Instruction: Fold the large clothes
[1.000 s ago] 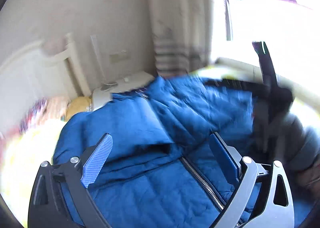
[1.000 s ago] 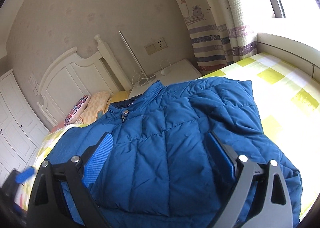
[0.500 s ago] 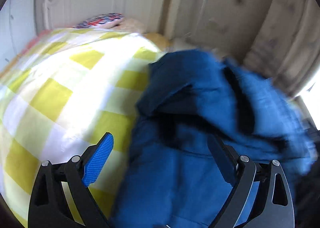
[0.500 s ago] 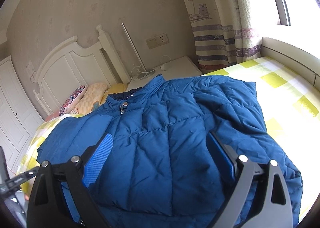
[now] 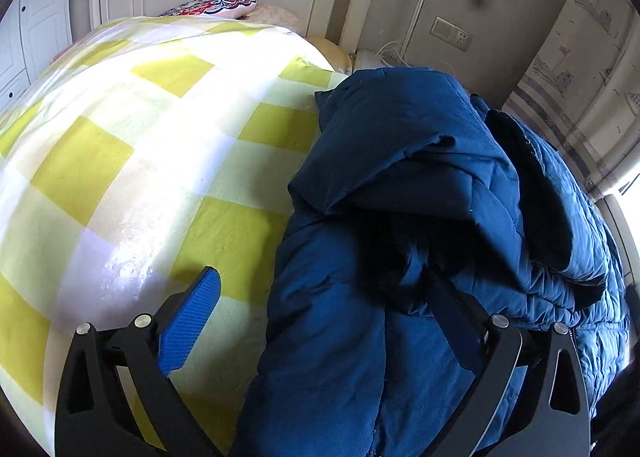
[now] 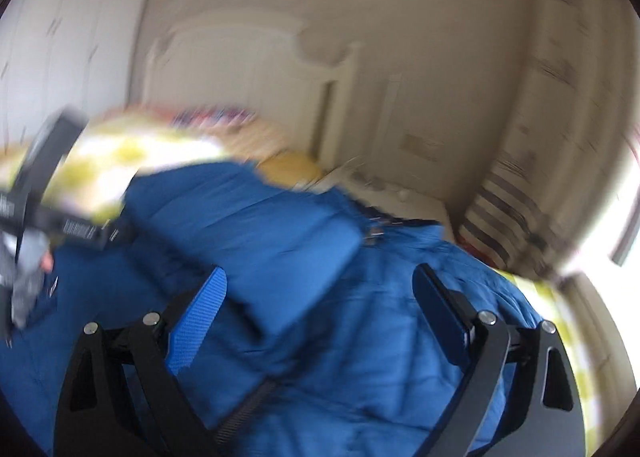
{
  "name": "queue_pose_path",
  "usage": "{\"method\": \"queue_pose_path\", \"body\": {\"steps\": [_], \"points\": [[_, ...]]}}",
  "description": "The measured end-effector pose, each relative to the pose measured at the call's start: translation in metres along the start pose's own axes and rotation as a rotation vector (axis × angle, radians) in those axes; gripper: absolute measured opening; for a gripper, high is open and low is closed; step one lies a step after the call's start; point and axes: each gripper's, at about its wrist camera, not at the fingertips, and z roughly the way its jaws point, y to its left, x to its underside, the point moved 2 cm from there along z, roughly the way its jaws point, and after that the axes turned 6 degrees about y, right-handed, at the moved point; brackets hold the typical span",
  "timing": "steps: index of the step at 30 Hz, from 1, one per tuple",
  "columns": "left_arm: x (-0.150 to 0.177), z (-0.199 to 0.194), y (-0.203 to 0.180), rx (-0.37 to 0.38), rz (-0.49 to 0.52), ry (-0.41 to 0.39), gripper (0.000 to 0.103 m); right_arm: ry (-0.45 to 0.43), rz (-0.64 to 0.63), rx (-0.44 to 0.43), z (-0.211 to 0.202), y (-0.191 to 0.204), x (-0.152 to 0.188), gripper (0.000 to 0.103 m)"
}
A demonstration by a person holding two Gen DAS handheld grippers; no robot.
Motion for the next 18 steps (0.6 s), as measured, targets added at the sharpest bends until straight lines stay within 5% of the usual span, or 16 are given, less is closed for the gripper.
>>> {"method": "queue_pose_path", "body": {"steps": [12, 13, 14, 16, 18], "points": [[-0.002, 0.0, 0.005, 0.018, -0.002, -0.005, 0.098, 0.22, -0.175, 0.014, 0.074, 0.058, -0.036, 0.092], [-0.002, 0.0, 0.006, 0.023, -0.004, -0.007, 0.098, 0.213, -0.184, 0.028, 0.076, 0.059, -0.036, 0.086], [-0.002, 0.0, 0.007, 0.027, -0.006, -0.009, 0.098, 0.203, -0.186, 0.032, 0.075, 0.059, -0.035, 0.061], [-0.002, -0.001, 0.008, 0.033, -0.009, -0.011, 0.098, 0.152, -0.13, -0.029, 0.061, 0.051, -0.039, 0.033], [-0.002, -0.001, 0.009, 0.037, -0.011, -0.013, 0.098, 0.084, -0.006, -0.056, 0.041, 0.026, -0.046, 0.025]]}}
